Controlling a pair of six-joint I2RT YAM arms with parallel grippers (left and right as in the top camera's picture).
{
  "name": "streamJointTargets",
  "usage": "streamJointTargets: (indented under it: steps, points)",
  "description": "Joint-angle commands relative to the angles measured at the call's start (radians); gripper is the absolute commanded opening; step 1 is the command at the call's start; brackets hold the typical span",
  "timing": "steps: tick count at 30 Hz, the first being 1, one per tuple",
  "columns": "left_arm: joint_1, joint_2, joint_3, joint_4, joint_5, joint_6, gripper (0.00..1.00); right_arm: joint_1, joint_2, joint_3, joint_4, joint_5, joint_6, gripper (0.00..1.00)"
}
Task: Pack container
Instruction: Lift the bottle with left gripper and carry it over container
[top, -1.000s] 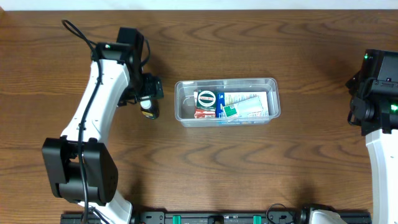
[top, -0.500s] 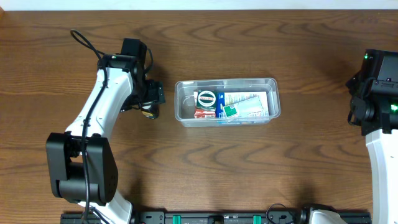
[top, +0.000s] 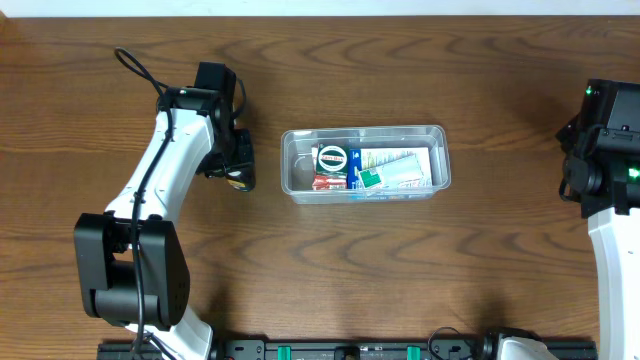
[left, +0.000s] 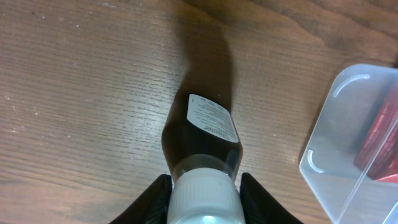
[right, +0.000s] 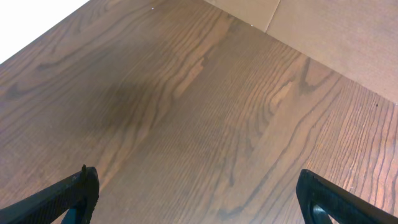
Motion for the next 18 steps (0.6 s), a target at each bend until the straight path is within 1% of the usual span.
streamJointTargets:
  steps: [1, 2, 10, 13, 18]
  points:
    - [0.002, 0.011, 0.001, -0.010, -0.004, 0.006, 0.29, -0.008, 0.003, 0.002, 0.000, 0.010, -0.014, 0.99]
    - [0.002, 0.011, 0.001, -0.011, -0.004, 0.006, 0.27, -0.008, 0.003, 0.002, -0.001, 0.010, -0.014, 0.99]
    - [0.002, 0.010, 0.023, -0.035, -0.004, 0.006, 0.19, -0.008, 0.003, 0.002, -0.001, 0.010, -0.014, 0.99]
    - [0.002, 0.005, 0.058, -0.062, -0.004, 0.019, 0.19, -0.008, 0.003, 0.002, -0.001, 0.010, -0.014, 0.99]
    - [-0.001, -0.019, 0.147, -0.116, -0.002, 0.074, 0.19, -0.008, 0.003, 0.002, -0.001, 0.010, -0.014, 0.99]
